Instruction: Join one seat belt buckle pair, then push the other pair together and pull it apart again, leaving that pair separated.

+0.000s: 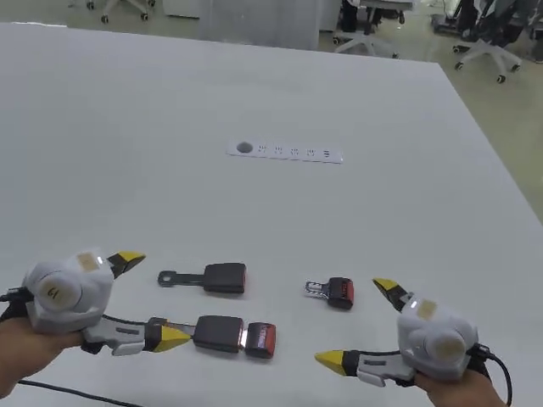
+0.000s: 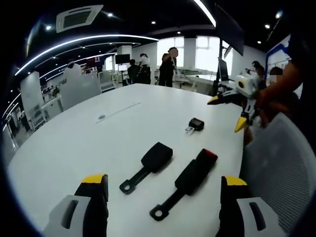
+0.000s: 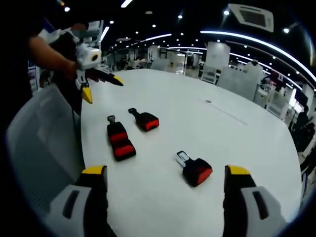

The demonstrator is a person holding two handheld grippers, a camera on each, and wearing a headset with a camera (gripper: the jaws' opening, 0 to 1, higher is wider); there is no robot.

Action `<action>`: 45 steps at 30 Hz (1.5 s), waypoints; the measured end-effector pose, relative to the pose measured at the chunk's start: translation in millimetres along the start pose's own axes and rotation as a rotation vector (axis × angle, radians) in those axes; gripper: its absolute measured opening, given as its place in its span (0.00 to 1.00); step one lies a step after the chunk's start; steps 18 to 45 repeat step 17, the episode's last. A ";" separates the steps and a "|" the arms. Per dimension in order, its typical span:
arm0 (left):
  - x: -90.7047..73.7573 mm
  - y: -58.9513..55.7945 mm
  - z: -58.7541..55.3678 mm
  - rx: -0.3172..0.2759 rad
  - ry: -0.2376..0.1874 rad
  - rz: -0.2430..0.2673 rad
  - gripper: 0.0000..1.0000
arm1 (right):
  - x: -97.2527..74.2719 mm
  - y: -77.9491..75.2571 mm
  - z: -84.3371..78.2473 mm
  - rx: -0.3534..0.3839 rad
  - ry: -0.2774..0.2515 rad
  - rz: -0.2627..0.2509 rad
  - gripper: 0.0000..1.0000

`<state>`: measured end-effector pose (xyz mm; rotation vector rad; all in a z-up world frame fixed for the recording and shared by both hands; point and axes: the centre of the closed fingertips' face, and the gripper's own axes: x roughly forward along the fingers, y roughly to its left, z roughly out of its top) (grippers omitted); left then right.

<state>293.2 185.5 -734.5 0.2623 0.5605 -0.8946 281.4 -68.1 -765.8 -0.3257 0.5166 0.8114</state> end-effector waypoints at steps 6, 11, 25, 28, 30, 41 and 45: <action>-10.7 -3.6 -1.8 -0.007 -0.017 0.012 0.97 | -11.5 5.3 -2.0 0.006 -0.010 -0.020 1.00; -15.1 -4.9 -4.3 0.002 -0.014 0.034 0.97 | -16.3 6.4 -5.1 0.020 -0.014 -0.039 1.00; -21.6 -9.9 -11.9 -0.031 -0.022 0.039 0.97 | -23.8 9.2 -9.3 0.044 -0.023 -0.063 1.00; -21.6 -9.9 -11.9 -0.031 -0.022 0.039 0.97 | -23.8 9.2 -9.3 0.044 -0.023 -0.063 1.00; -21.6 -9.9 -11.9 -0.031 -0.022 0.039 0.97 | -23.8 9.2 -9.3 0.044 -0.023 -0.063 1.00; -21.6 -9.9 -11.9 -0.031 -0.022 0.039 0.97 | -23.8 9.2 -9.3 0.044 -0.023 -0.063 1.00; -21.6 -9.9 -11.9 -0.031 -0.022 0.039 0.97 | -23.8 9.2 -9.3 0.044 -0.023 -0.063 1.00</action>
